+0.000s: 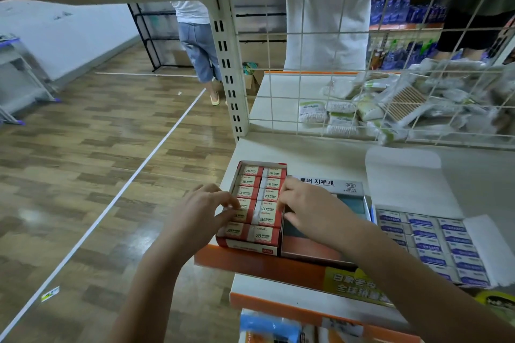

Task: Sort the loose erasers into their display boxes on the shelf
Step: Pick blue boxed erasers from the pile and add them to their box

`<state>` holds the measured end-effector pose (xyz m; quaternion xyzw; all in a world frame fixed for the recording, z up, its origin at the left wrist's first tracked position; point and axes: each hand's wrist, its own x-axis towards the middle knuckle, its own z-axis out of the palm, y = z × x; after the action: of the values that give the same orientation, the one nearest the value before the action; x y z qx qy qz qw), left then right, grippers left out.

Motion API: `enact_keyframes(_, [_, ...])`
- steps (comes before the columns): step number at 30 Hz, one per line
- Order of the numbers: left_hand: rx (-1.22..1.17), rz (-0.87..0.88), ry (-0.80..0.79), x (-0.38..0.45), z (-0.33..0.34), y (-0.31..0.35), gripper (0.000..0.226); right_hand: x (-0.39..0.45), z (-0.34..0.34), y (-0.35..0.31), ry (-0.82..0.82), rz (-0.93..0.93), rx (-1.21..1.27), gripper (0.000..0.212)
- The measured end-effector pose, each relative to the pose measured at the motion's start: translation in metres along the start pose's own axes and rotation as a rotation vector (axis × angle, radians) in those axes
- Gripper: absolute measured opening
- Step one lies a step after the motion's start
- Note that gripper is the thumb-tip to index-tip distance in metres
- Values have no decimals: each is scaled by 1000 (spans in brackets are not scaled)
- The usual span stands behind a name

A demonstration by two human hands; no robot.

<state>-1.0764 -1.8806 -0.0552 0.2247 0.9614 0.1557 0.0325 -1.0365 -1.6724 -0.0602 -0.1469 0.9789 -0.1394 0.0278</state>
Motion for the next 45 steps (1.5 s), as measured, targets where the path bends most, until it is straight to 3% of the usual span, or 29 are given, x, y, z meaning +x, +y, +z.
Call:
enact_keyframes(9, [63,75,-117,15,-18,10,25,1,-9,-1,-11,-46,-93,26])
enact_keyframes(14, [78,208,-32,51,-21,50,29,-9,-44,20,131,75,-36,30])
enact_keyframes(20, [81,455,65,109,0,148,34,-51,-81,94,213,389,-126,40])
enact_keyframes(33, [276,827,-94,137,83,429,47,-257,-111,255,274,990,-99,45])
enact_keyframes(41, [201,939,-136,117,156,559,40,-378,-104,336,251,1152,11,48])
enact_keyframes(45, [190,853,-226,127,188,596,47,-420,-103,376,269,1184,-16,46])
